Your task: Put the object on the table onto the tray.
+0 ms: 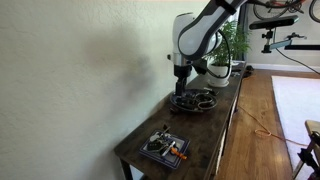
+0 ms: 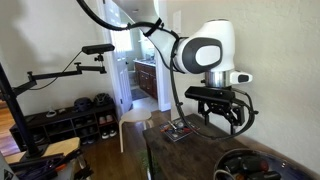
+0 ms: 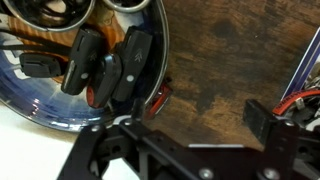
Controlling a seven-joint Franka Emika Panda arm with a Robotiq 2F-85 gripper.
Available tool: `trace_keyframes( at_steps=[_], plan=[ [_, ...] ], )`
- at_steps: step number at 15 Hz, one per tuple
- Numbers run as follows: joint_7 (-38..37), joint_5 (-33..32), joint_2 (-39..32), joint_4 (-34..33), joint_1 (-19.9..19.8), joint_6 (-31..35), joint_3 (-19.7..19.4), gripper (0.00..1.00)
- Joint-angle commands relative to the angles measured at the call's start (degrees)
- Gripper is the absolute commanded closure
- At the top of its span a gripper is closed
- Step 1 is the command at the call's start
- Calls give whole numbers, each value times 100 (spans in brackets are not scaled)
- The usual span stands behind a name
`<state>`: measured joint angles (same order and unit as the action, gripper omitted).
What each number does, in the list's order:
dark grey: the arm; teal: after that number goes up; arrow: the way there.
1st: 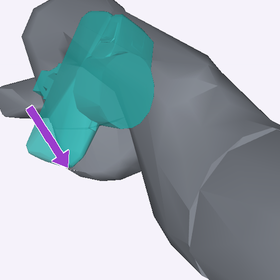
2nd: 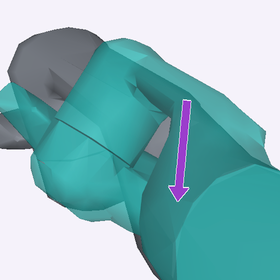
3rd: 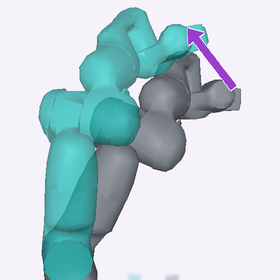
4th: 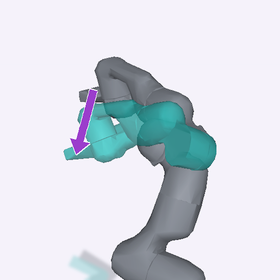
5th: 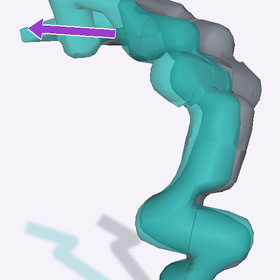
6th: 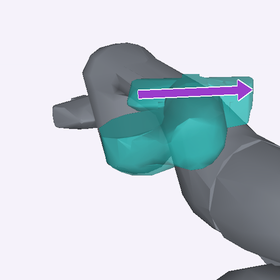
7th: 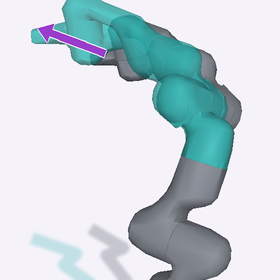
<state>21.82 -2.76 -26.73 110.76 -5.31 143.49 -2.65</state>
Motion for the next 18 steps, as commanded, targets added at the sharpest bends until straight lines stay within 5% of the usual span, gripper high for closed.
trace_keyframes(
  at_steps=[1,18],
  plan=[
    [144,-113,-294,-361,-135,71,159,0],
    [92,-292,-1191,-1097,-97,360,226,0]
  ],
)
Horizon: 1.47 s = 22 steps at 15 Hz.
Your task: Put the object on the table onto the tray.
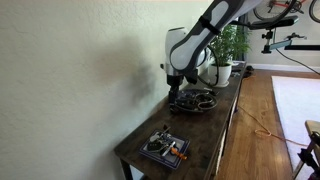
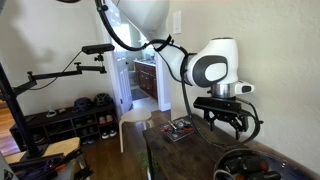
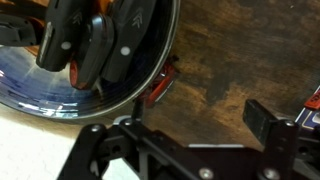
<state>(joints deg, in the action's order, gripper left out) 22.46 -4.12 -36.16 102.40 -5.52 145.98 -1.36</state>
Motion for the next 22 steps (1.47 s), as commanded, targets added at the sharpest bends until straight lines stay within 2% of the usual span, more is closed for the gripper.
trace_keyframes(
  at_steps=[1,13,22],
  plan=[
    [64,-158,-352,-356,-91,121,125,0],
    [390,-214,-1243,-1371,-247,117,232,0],
    [528,-202,-1389,-1501,-380,95,274,0]
  ],
)
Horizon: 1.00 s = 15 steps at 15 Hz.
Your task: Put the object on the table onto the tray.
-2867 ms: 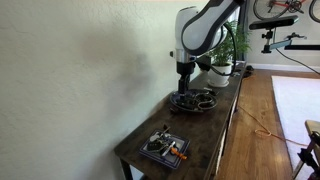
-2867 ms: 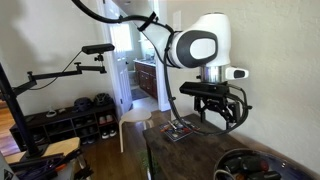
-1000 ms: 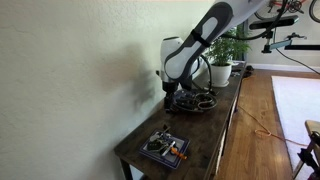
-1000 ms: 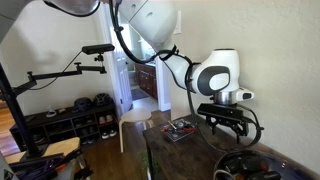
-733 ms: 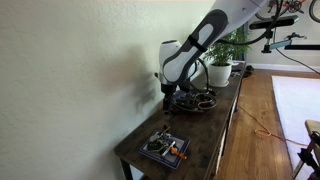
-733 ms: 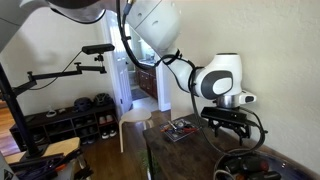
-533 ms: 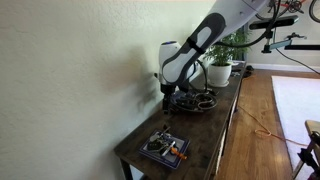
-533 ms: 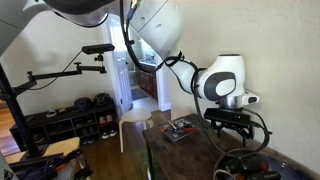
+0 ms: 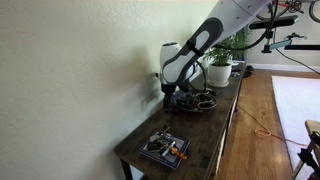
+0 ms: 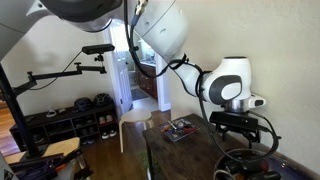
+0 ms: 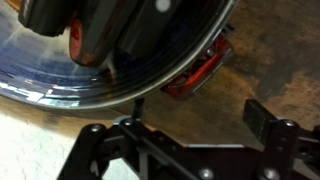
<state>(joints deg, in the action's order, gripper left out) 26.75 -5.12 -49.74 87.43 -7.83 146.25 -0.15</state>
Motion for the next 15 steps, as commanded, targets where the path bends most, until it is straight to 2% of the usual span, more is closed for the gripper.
trace_keyframes(
  at_steps=[1,15],
  plan=[
    [113,-84,-41,13,-166,68,177,0],
    [113,-160,161,439,-103,156,271,0]
  ],
)
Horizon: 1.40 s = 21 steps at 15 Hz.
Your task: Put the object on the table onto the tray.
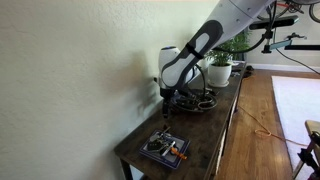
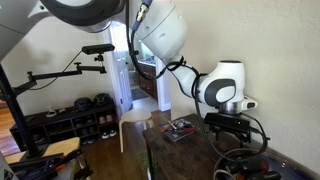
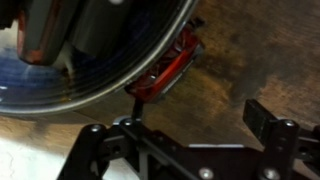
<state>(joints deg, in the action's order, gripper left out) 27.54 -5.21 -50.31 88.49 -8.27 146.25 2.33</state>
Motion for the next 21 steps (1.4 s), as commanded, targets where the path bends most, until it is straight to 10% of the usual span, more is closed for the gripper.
trace_keyframes(
  at_steps=[1,21],
  plan=[
    [25,-185,207,291,-44,156,-6,0],
    [3,-373,153,197,-141,155,-85,0]
  ],
)
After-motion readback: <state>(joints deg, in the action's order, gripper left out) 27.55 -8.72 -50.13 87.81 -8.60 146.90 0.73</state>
